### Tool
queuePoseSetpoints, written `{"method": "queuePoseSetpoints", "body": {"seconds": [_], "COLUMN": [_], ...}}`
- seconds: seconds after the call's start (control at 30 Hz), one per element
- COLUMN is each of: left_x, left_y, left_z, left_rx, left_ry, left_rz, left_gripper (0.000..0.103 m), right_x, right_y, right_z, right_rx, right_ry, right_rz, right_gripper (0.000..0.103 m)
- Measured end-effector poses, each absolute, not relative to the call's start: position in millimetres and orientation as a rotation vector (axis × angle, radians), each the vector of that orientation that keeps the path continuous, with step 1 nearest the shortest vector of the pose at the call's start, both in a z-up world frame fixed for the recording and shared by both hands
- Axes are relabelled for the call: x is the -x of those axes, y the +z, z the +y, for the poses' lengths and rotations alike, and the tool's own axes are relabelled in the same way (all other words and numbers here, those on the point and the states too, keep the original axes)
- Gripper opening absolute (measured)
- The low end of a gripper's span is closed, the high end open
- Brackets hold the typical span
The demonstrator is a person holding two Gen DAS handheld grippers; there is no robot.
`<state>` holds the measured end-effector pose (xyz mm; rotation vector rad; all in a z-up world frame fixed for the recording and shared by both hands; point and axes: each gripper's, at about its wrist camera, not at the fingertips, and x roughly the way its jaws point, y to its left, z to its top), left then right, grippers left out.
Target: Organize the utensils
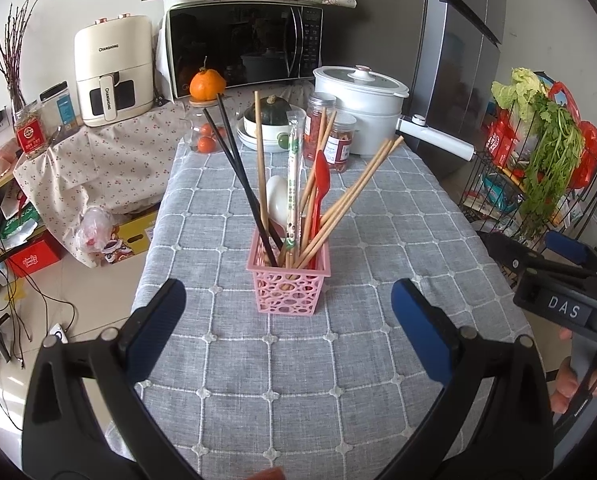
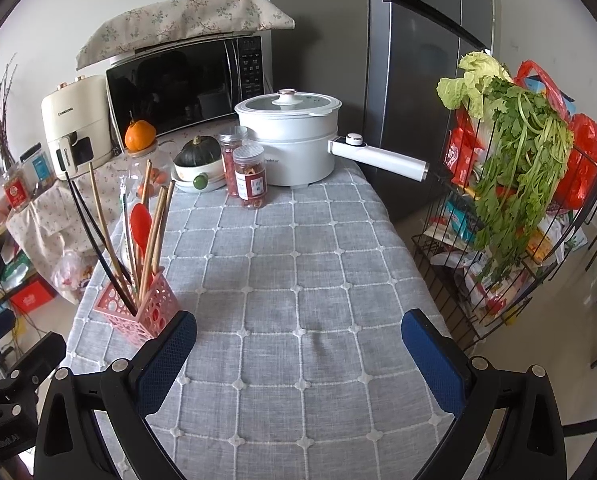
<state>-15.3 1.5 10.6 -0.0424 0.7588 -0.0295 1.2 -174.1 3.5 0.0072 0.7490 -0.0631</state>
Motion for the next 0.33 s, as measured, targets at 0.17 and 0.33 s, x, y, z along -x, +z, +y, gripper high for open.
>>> {"method": "queuePoseSetpoints", "body": {"seconds": [0.17, 0.33], "left_x": [14.3, 13.9], "left_y": [8.9, 7.1], "left_z": [2.2, 0.1], "left_rx": [0.047, 0.044], "left_ry": [-0.027, -0.037], "left_rz": [0.767, 0.774], "left_gripper": [0.102, 0.102], "right_x": [-2.4, -3.5], "right_y": [3.0, 1.7], "right_z": [-175.3, -175.4], "right_rx": [-0.010, -0.012], "right_ry": [-0.064, -0.062], "right_rz": [0.756, 0.763], "right_gripper": [0.103, 0.103]}}
